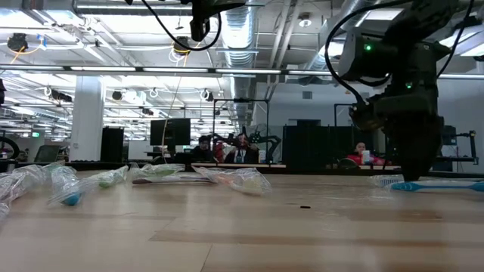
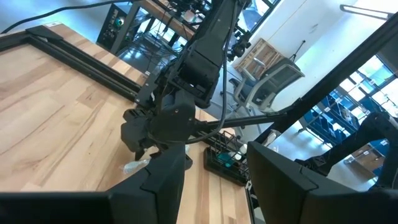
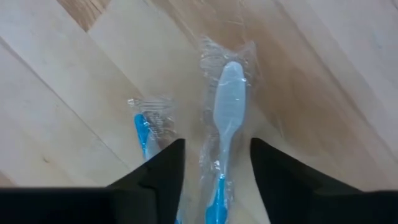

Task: Pick & Place toothbrushing station
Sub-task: Put the top blue toothbrush into the black organizer

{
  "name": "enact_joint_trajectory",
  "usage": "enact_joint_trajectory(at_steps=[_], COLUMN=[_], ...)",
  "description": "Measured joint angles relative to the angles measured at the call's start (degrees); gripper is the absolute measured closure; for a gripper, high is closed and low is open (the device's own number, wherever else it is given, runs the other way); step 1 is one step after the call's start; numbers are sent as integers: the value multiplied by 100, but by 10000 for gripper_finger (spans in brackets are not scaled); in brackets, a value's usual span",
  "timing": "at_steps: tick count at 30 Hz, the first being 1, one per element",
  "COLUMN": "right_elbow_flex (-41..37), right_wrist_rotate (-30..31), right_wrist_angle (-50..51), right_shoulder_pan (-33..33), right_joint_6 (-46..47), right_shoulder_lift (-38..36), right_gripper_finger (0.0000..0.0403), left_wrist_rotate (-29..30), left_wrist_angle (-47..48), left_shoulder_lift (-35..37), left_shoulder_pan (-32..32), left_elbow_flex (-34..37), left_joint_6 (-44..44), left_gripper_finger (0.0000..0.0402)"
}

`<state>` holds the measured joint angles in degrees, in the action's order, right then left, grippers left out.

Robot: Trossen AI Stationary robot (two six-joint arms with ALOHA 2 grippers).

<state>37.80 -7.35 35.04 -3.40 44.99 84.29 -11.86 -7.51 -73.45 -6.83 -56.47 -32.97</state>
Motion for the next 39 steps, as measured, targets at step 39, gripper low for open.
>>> enact_joint_trajectory(at_steps=[39], right_elbow_flex=[2523], right_wrist_rotate=[2020], right_wrist_angle=[2258], right_shoulder_pan=[50], right_joint_6=[249], right_shoulder_lift=[-2646], right_gripper_finger=[390], left_wrist_rotate=[0], left_wrist_angle=[-8], left_shoulder_lift=[0], left_shoulder_pan=[0], left_elbow_flex=[0], left_joint_6=[-42], left_gripper_finger=[234])
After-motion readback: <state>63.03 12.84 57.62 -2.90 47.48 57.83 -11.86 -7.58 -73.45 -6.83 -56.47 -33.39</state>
